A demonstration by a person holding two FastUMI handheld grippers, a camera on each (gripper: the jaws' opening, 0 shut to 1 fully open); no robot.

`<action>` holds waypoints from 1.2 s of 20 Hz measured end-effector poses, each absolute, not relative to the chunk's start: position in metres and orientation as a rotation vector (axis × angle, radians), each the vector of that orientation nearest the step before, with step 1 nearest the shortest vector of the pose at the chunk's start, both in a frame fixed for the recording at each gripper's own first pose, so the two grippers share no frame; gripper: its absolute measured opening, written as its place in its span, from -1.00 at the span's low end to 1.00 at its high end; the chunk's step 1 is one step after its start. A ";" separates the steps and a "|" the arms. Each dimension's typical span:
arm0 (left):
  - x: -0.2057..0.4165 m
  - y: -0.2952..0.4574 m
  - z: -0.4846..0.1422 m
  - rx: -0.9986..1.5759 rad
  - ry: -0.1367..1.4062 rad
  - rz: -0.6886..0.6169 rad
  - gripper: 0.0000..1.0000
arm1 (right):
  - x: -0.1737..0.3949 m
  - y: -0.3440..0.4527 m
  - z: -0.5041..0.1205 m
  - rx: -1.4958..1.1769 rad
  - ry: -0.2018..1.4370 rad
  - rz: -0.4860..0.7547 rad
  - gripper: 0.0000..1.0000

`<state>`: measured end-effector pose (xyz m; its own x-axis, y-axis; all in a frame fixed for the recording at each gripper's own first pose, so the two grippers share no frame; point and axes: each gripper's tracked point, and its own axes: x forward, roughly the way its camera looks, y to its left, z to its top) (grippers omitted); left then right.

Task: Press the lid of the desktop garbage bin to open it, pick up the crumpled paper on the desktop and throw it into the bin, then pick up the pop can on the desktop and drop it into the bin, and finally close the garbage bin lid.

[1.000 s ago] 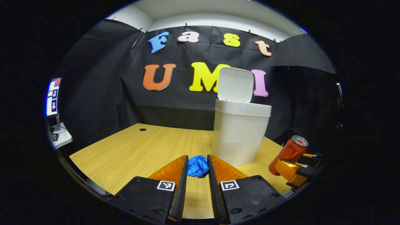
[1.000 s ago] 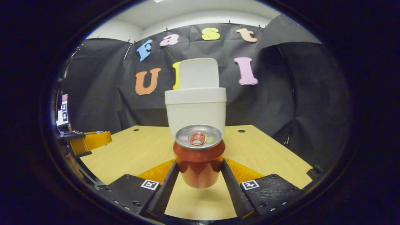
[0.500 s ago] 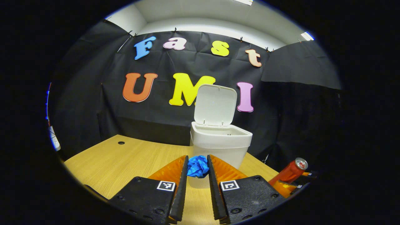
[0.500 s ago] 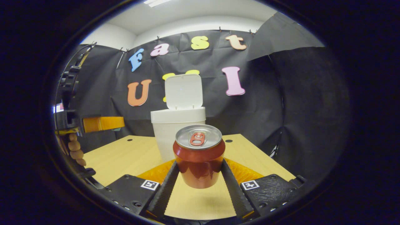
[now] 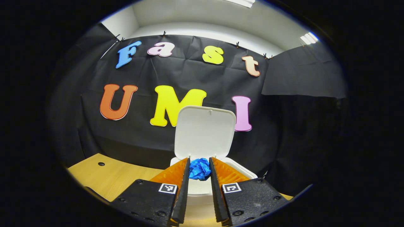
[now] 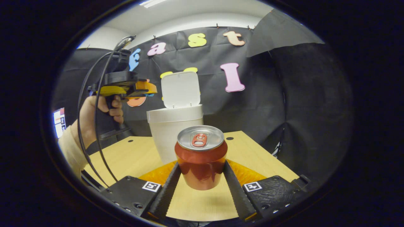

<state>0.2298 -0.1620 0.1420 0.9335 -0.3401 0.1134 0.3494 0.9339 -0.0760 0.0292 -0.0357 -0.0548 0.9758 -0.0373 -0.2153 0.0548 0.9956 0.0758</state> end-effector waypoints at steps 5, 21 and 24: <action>0.270 -0.182 0.131 -0.099 -0.080 -0.375 -0.13 | 0.030 -0.033 -0.059 0.074 0.226 -0.036 0.60; 0.190 -0.134 0.108 0.113 -0.071 -0.257 0.99 | 0.028 -0.016 -0.063 0.049 0.234 -0.020 0.60; 0.161 -0.117 0.095 0.093 -0.064 -0.252 0.97 | 0.026 -0.010 -0.063 0.042 0.230 -0.017 0.60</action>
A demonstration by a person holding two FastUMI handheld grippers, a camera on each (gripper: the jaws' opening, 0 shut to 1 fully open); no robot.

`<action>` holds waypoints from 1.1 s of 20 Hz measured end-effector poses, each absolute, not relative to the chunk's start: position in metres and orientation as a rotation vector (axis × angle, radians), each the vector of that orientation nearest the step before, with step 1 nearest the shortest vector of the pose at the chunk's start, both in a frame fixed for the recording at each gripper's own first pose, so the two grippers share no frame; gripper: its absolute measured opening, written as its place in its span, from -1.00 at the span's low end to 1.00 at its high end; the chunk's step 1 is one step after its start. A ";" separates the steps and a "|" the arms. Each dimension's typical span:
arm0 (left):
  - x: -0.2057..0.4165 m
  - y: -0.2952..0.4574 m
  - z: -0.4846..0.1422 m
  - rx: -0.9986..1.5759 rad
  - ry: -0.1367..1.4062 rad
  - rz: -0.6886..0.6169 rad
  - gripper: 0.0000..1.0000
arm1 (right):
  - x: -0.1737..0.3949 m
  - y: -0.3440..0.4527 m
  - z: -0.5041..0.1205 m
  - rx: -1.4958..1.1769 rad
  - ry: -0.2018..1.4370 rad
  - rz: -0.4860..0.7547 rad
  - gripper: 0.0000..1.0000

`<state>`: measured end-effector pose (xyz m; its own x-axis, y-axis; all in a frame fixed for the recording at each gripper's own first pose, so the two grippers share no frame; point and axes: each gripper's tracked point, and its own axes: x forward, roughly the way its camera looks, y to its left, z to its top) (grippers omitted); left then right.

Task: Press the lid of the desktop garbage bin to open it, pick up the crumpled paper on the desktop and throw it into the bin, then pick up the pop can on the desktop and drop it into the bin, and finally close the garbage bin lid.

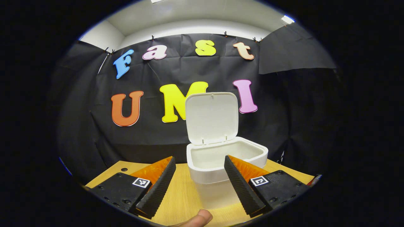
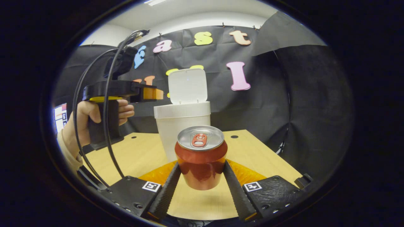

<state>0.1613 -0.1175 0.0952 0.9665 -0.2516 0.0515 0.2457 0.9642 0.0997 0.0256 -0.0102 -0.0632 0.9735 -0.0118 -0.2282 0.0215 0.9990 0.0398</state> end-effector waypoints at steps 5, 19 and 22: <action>0.123 -0.069 0.061 0.069 -0.073 -0.199 0.97 | 0.025 -0.006 -0.067 0.027 0.228 -0.031 0.60; 0.047 0.008 -0.007 0.030 -0.009 -0.099 0.98 | 0.029 0.013 -0.062 -0.032 0.199 -0.055 0.60; 0.036 -0.001 -0.004 0.030 -0.027 -0.123 0.97 | 0.028 0.025 -0.046 -0.019 0.184 -0.038 0.60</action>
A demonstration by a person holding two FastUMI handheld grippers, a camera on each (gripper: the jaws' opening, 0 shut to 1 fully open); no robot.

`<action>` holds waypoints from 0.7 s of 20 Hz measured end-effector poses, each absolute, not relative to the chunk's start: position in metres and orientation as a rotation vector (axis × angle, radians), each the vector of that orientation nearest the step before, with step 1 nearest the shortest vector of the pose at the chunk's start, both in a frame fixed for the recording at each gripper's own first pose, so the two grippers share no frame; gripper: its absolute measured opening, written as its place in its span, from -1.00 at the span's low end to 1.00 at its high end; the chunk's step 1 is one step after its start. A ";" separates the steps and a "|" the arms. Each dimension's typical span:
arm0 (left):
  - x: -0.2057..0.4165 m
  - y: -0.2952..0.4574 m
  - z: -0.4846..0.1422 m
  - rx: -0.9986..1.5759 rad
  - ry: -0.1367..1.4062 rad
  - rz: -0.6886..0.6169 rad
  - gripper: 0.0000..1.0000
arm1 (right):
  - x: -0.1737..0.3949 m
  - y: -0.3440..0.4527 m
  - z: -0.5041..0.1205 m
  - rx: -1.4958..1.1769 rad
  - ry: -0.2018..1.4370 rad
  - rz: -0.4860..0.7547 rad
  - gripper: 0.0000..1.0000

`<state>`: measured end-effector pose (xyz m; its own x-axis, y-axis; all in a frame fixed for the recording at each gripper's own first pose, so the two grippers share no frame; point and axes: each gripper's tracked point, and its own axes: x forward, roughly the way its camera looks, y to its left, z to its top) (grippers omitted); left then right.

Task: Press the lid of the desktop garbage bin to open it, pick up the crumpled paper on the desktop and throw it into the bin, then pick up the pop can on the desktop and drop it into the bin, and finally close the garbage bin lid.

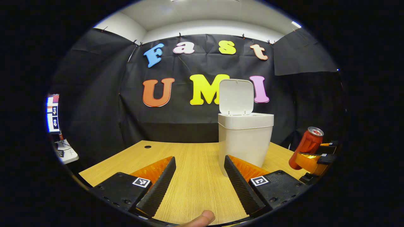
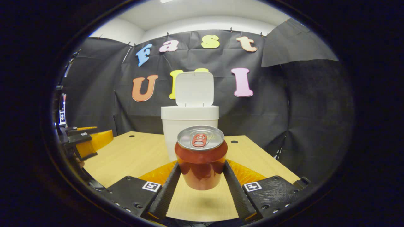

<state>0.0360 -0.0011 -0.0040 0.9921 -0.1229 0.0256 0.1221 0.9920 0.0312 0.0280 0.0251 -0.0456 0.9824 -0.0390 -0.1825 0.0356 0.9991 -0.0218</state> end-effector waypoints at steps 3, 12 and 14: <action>0.025 -0.012 -0.001 0.041 -0.034 -0.162 0.98 | 0.028 0.039 -0.023 -0.029 0.156 -0.026 0.60; 0.026 0.018 0.002 0.002 -0.008 -0.125 0.97 | 0.040 0.071 0.055 -0.025 0.070 0.010 0.60; 0.023 0.020 -0.003 -0.001 0.028 -0.116 0.99 | 0.047 0.080 0.076 -0.006 0.049 0.039 0.60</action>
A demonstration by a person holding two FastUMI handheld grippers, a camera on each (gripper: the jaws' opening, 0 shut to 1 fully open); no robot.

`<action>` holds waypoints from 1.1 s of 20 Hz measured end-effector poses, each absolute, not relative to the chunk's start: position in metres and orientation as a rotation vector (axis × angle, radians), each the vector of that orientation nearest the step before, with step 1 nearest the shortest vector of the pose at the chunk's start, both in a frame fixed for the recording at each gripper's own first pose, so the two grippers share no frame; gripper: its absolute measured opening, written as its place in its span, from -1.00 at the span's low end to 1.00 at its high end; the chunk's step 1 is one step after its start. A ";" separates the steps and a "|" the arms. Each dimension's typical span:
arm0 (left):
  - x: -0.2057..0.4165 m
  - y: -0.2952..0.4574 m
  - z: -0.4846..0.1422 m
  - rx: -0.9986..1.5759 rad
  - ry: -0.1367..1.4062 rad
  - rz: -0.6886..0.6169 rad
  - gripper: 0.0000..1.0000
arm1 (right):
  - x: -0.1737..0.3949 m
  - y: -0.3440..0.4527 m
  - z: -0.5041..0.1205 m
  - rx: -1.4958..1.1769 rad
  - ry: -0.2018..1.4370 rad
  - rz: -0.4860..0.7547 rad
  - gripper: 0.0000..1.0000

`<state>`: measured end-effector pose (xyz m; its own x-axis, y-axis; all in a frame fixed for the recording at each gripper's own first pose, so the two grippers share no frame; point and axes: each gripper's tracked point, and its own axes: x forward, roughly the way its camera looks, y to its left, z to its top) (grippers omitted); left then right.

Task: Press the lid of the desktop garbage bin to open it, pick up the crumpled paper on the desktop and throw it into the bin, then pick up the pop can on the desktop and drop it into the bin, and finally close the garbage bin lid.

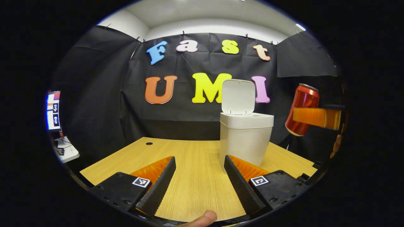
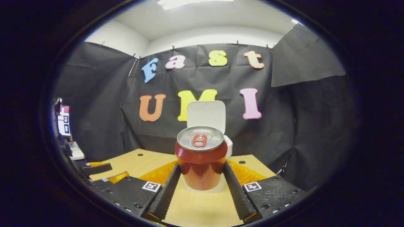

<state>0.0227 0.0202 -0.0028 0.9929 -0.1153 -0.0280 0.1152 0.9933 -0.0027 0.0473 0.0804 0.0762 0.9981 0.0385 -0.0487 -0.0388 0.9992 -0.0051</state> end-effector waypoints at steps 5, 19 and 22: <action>0.009 0.008 0.009 0.005 0.007 -0.154 0.97 | 0.084 0.068 0.131 -0.017 -0.001 -0.017 0.59; 0.007 0.010 0.008 0.013 0.007 -0.168 0.98 | 0.284 0.057 0.141 -0.200 0.070 -0.081 0.60; 0.011 0.016 0.007 -0.012 0.019 -0.160 0.99 | 0.310 0.056 0.113 -0.208 0.146 -0.102 0.60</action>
